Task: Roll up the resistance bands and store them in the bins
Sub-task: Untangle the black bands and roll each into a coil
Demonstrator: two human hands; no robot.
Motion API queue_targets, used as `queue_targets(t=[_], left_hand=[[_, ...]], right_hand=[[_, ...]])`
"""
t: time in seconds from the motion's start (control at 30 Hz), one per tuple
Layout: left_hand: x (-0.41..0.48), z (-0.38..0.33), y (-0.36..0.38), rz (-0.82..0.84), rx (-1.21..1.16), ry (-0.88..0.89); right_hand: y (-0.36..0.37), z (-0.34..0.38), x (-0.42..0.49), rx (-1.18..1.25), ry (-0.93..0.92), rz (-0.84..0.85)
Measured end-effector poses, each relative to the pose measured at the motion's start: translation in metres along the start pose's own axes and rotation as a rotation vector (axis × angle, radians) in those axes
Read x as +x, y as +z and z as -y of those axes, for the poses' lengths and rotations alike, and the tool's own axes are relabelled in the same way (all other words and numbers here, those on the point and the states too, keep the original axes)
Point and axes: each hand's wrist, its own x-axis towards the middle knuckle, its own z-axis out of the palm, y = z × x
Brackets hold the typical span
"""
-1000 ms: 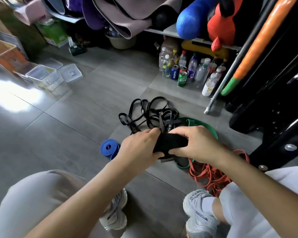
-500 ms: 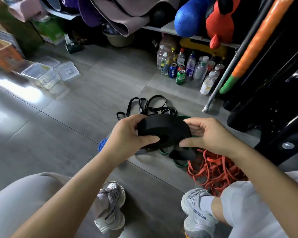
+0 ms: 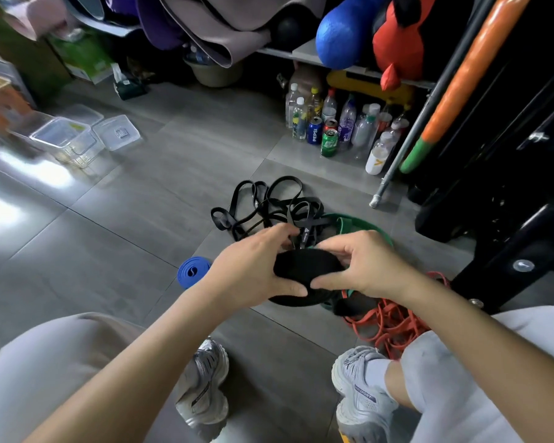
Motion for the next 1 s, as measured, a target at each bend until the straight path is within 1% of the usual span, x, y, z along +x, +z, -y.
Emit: queue_targets(t=[0.07,0.1,0.13,0.2,0.3,0.47,0.57,0.73,0.93,1.0], left_hand=[[0.002,0.0,0.007,0.043,0.158,-0.007],[0.003,0.0,0.011,0.027,0.226,-0.007],[0.003,0.0,0.013,-0.006,0.263,-0.005],[0.005,0.001,0.015,-0.074,0.242,0.009],[0.007,0.002,0.011,-0.102,0.099,-0.001],[0.005,0.008,-0.003,-0.169,-0.233,-0.114],[0.003,0.009,-0.007,-0.156,-0.414,-0.129],[0.001,0.008,-0.005,-0.191,-0.556,-0.119],[0.003,0.011,-0.005,-0.221,-0.831,-0.204],[0.004,0.01,-0.005,-0.236,-0.89,-0.226]], right_hand=[[0.004,0.001,0.001,-0.071,0.009,0.01],[0.004,0.0,0.001,-0.072,0.017,0.01],[0.003,0.001,0.002,-0.069,0.022,0.016],[0.002,0.002,0.002,-0.005,0.026,0.046],[-0.005,0.003,0.003,0.133,0.041,0.057],[-0.023,-0.006,0.002,0.203,0.034,0.046],[-0.025,-0.009,-0.001,0.286,0.013,0.033],[-0.025,-0.009,-0.003,0.39,0.0,0.037],[-0.03,-0.004,0.001,0.428,0.012,-0.02],[-0.031,-0.002,0.002,0.436,0.028,-0.057]])
